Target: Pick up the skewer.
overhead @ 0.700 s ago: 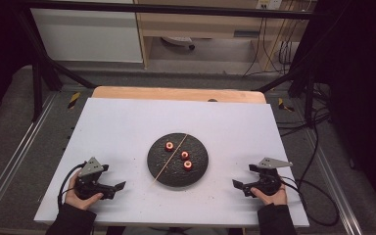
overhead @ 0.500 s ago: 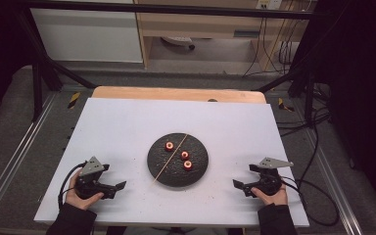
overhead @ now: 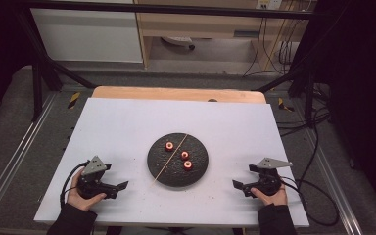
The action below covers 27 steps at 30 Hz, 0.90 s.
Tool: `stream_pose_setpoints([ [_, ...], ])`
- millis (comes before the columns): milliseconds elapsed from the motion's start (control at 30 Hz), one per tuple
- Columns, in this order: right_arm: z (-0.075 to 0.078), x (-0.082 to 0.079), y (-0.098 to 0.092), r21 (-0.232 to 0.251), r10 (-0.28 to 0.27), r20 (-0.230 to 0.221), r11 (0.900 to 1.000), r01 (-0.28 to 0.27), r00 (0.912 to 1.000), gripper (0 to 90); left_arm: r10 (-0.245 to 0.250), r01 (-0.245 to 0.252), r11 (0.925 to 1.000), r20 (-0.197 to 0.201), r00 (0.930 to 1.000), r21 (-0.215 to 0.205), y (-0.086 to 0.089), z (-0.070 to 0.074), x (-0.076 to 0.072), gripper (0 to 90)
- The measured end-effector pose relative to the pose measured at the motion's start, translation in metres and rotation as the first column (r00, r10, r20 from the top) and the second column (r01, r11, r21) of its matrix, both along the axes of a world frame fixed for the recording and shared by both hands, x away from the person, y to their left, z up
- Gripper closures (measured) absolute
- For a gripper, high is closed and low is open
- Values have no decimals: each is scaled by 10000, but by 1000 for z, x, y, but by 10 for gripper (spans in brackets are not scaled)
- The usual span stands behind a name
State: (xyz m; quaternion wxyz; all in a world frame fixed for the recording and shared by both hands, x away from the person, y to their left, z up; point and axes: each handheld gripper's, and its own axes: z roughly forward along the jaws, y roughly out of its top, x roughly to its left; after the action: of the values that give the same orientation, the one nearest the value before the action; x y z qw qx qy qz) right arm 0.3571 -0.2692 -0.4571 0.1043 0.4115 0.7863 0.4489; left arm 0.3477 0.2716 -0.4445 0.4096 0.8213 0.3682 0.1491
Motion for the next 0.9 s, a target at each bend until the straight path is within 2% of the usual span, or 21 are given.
stream_pose_setpoints([
  [333,0,0,0,-41,-41,-14,10000,41,10000,7,53,-52,9998,-21,10000,217,-9,3,-1,39],
  [900,0,0,0,-156,-39,21,9999,40,10000,7,134,-133,9994,-24,9999,326,-26,14,0,48],
])
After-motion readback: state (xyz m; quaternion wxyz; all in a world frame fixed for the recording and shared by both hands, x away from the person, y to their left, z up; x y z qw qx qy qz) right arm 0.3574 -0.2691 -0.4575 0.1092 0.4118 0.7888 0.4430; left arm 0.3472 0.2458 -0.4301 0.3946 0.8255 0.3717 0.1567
